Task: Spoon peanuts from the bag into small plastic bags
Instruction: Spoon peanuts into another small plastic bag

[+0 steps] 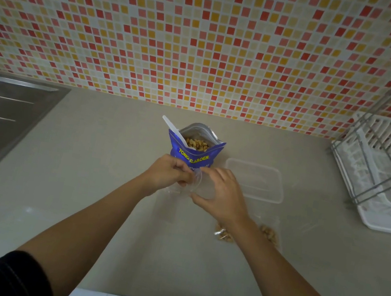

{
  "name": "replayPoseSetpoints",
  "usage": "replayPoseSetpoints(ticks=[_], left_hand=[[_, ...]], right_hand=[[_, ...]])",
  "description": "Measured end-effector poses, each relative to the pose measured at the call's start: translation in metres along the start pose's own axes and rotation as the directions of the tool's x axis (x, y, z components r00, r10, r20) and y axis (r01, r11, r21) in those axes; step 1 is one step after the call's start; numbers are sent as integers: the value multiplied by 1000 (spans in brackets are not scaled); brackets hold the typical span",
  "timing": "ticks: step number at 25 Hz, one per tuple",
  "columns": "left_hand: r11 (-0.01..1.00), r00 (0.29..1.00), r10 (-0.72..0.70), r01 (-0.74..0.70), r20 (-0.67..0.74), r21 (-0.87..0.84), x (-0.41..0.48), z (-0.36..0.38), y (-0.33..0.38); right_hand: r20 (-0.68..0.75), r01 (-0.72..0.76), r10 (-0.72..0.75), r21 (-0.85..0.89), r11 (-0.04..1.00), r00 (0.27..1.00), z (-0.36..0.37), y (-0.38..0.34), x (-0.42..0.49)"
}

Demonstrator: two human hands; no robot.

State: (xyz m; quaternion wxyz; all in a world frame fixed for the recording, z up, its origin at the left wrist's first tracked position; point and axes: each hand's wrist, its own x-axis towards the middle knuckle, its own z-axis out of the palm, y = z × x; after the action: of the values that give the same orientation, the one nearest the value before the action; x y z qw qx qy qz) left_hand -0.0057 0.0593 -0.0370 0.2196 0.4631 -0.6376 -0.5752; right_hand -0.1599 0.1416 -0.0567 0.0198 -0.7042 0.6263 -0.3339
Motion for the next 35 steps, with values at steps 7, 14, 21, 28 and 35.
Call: replayPoseSetpoints(ticks=[7,14,21,28,35], left_hand=[[927,825,338,-209,-454,310,-4,-5,5],[996,817,-90,88,-570,-31,47,-27,28],[797,792,510,-288,-337,530,42,-48,58],[759,900,390,-193,-196,622,48,-52,56],[964,976,110,-58,-189,259,55,-57,44]], right_hand=[[-85,-156,175,189,969,981,-8,5,9],[-47,-312,352,365,877,935,-16,12,33],[59,-378,393,434,818,918,-12,18,49],[109,-372,362,428,824,926,-17,18,57],[162,-424,394,436,794,905,-18,21,56]])
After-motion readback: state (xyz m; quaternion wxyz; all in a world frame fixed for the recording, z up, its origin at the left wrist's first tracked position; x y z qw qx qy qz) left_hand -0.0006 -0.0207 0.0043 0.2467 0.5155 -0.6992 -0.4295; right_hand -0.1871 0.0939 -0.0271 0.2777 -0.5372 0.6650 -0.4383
